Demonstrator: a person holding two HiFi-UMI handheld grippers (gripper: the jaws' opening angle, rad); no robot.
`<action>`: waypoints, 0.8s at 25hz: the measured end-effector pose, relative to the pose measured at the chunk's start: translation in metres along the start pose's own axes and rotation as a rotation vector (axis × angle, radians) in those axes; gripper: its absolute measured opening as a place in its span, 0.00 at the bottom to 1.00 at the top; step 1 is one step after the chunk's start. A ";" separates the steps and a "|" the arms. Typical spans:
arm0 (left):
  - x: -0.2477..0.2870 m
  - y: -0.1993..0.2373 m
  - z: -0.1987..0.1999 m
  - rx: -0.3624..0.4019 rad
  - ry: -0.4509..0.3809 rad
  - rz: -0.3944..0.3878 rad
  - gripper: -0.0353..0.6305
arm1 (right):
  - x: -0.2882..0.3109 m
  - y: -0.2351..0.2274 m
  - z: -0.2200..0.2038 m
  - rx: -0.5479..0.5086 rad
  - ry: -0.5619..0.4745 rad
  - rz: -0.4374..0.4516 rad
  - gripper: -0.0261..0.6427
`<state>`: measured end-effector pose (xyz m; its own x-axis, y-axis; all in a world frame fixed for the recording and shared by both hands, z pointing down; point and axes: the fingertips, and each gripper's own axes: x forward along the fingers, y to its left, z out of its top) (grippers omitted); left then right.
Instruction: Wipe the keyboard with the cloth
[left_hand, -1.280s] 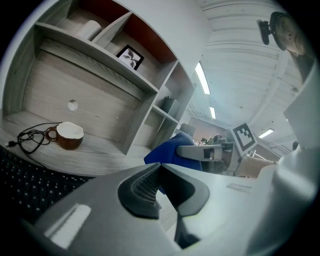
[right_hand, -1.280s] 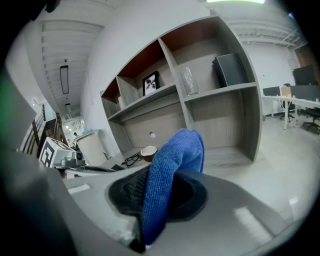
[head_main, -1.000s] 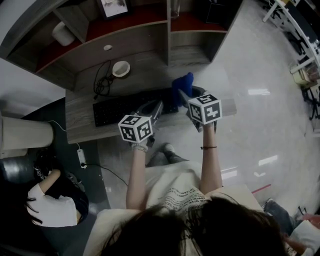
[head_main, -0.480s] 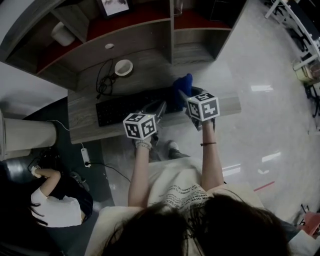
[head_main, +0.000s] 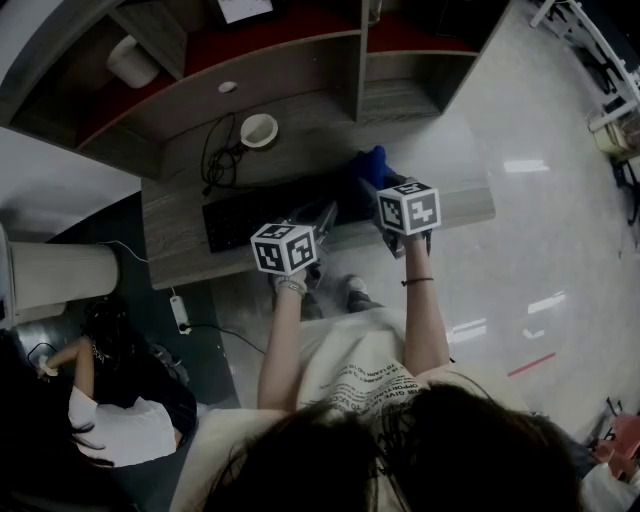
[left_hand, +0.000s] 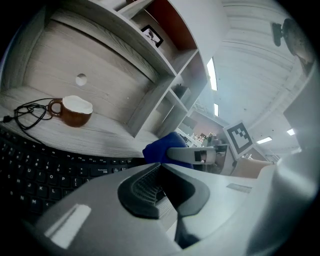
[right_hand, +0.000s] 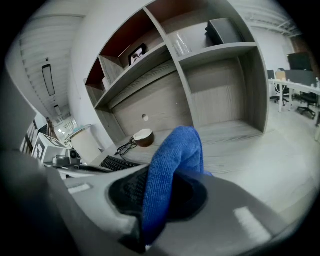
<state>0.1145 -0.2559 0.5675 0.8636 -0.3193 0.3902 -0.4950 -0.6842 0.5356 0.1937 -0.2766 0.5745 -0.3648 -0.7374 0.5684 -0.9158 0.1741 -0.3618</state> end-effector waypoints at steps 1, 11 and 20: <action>-0.001 0.002 0.000 -0.001 0.003 -0.002 0.06 | 0.003 0.002 -0.001 0.003 0.003 0.001 0.13; -0.021 0.023 0.002 -0.013 0.003 0.001 0.06 | 0.021 0.017 -0.009 0.038 0.019 -0.010 0.13; -0.040 0.038 0.007 -0.016 -0.005 0.011 0.06 | 0.032 0.034 -0.009 0.048 0.020 -0.008 0.13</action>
<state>0.0617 -0.2736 0.5671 0.8585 -0.3299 0.3925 -0.5059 -0.6698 0.5435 0.1490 -0.2885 0.5868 -0.3616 -0.7253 0.5858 -0.9097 0.1370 -0.3919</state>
